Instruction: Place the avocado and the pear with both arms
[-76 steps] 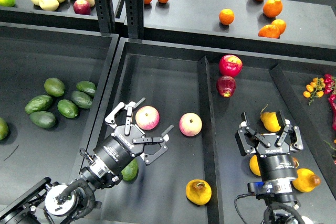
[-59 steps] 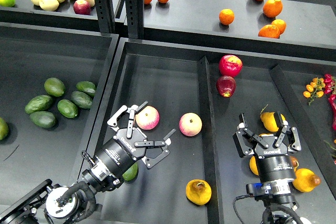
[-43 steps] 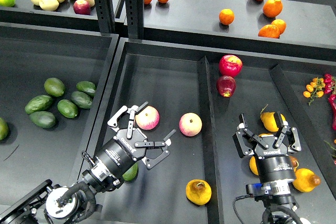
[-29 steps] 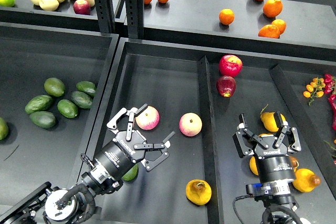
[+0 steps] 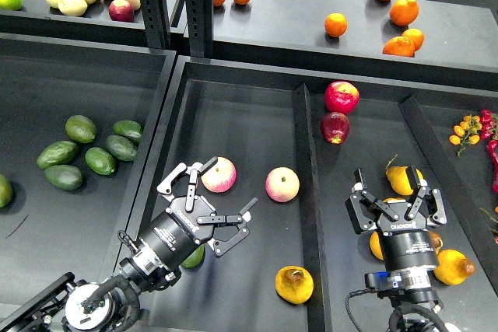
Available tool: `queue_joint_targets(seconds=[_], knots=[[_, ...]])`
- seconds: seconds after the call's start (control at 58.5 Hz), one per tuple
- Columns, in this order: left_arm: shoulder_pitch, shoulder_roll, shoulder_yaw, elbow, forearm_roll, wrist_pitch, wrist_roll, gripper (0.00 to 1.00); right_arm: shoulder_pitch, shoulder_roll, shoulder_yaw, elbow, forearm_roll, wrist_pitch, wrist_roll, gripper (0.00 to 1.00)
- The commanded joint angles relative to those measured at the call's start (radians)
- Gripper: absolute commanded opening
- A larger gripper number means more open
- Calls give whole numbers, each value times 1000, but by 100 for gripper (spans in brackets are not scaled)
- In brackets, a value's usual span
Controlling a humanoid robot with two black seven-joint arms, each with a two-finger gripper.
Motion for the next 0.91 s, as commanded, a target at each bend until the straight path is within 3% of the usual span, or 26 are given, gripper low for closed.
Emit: queue_joint_targets(seconds=[0.0, 0.888], knots=[[10, 0, -1, 0, 1, 0, 4, 99, 0, 0, 0, -1, 0, 0, 0, 100], [2, 0, -12, 20, 4, 0, 34, 99, -8, 0, 1, -9, -5, 2, -2, 100]])
